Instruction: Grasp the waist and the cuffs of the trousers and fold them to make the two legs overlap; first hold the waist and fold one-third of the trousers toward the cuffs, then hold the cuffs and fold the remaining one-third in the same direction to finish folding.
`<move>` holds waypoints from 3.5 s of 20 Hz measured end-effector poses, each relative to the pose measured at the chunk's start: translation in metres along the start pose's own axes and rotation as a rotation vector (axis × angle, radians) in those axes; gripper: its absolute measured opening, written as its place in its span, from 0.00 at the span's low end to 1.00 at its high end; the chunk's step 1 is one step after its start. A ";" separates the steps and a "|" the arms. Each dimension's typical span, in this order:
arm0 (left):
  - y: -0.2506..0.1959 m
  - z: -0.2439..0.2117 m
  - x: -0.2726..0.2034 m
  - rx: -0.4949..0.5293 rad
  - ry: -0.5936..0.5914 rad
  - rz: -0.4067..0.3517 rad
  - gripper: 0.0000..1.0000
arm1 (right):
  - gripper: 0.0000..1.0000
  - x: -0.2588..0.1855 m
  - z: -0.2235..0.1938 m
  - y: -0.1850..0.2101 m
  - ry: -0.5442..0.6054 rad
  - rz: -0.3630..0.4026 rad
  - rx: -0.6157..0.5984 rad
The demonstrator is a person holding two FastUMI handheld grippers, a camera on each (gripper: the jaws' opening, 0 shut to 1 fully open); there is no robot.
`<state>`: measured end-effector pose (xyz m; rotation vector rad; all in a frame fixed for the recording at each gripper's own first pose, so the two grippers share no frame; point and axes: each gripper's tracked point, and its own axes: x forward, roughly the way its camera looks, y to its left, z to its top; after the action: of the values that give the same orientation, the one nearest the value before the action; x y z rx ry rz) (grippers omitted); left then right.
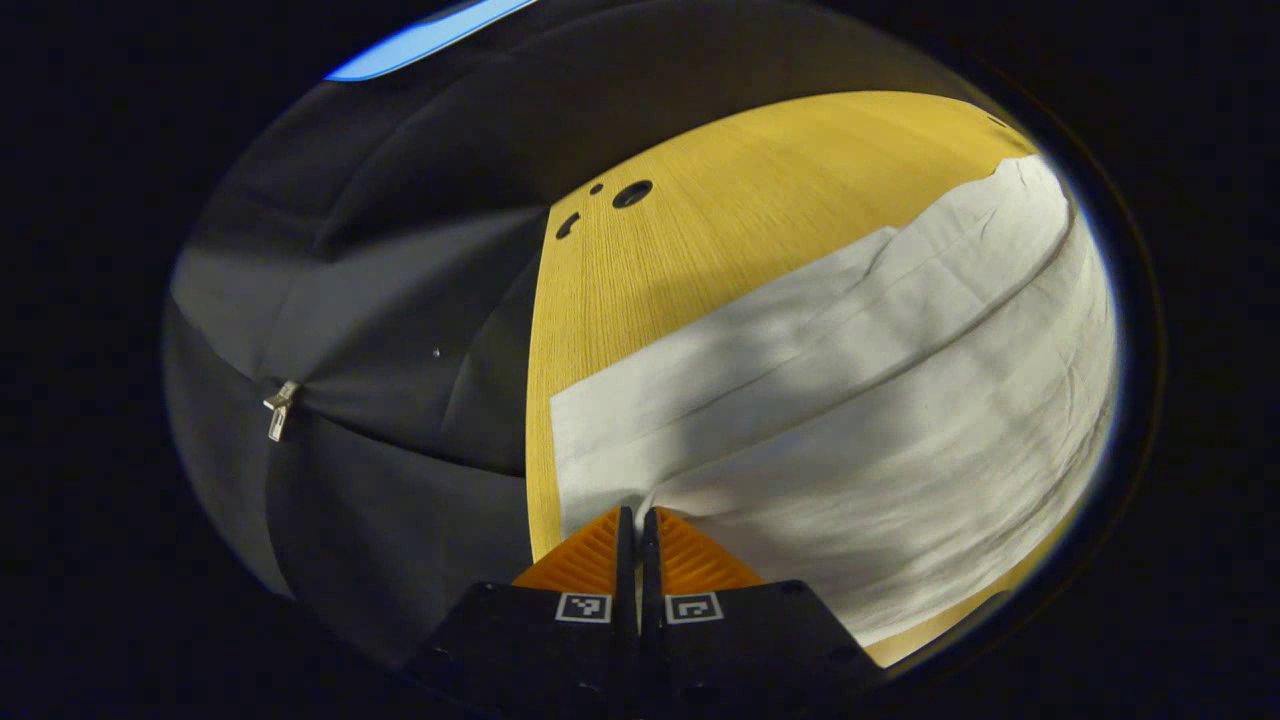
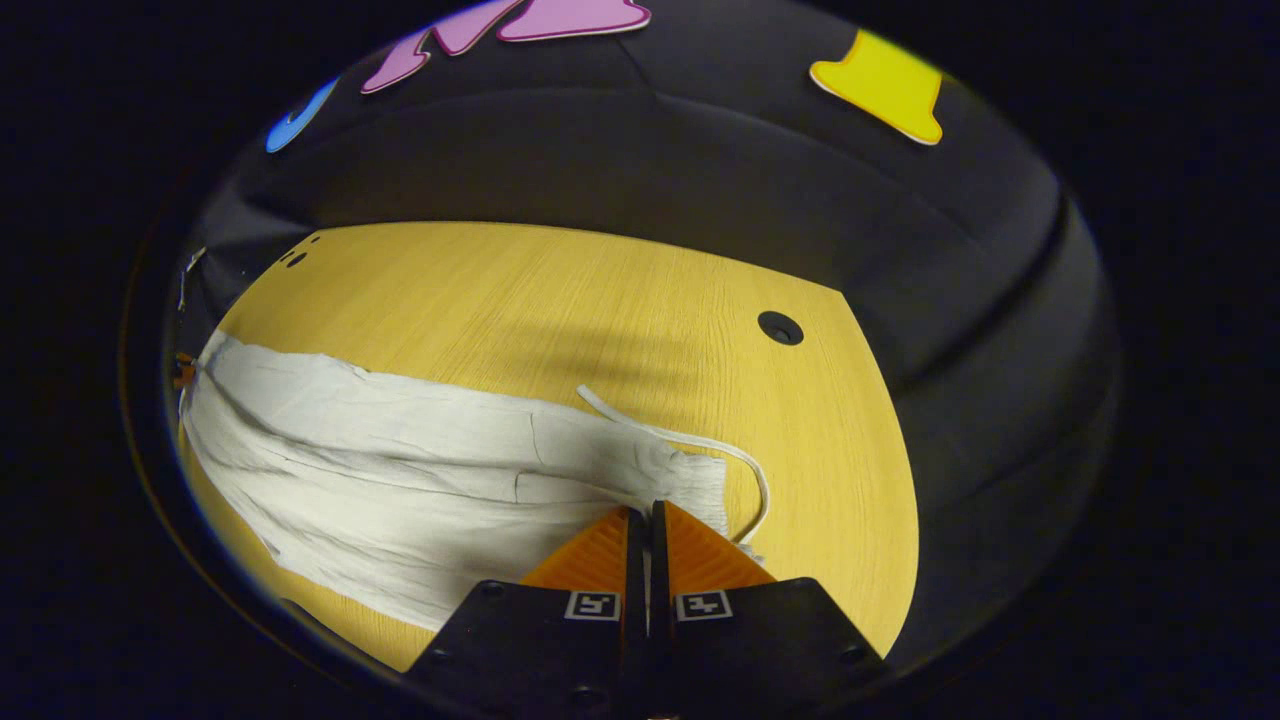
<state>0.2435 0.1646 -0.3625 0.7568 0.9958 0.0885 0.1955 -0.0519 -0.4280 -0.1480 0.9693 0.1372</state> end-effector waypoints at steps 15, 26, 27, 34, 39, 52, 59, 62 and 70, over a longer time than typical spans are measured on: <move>0.030 0.004 -0.027 -0.166 -0.080 0.022 0.97 | 0.91 -0.048 0.019 -0.027 -0.183 0.042 0.785; 0.021 0.006 -0.114 -0.479 -0.276 -0.030 0.97 | 0.91 -0.040 -0.074 -0.026 -0.024 -0.065 1.073; 0.021 0.006 -0.115 -0.520 -0.280 -0.048 0.97 | 0.91 -0.034 -0.077 -0.024 -0.009 -0.074 1.076; -0.009 -0.008 -0.113 -0.729 -0.230 -0.165 0.98 | 0.92 -0.007 -0.067 -0.021 0.115 -0.151 1.208; -0.041 -0.017 -0.118 -0.854 -0.177 -0.253 0.98 | 0.65 -0.004 -0.079 -0.029 0.142 -0.238 1.299; -0.069 -0.033 -0.075 -1.393 0.050 -0.377 1.00 | 0.14 -0.001 -0.077 -0.028 0.087 -0.186 1.319; -0.048 -0.003 -0.044 -1.497 0.068 -0.337 0.89 | 0.14 -0.002 -0.077 -0.029 0.080 -0.185 1.322; -0.045 -0.004 -0.025 -1.485 0.173 -0.246 0.75 | 0.14 -0.001 -0.077 -0.028 0.078 -0.184 1.318; -0.047 0.010 -0.017 -1.589 0.108 -0.314 0.06 | 0.14 -0.006 -0.075 -0.032 0.040 -0.160 1.309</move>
<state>0.2291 0.1177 -0.3753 -0.8575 0.8172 0.5655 0.1375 -0.0975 -0.4630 0.9738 0.9205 -0.6538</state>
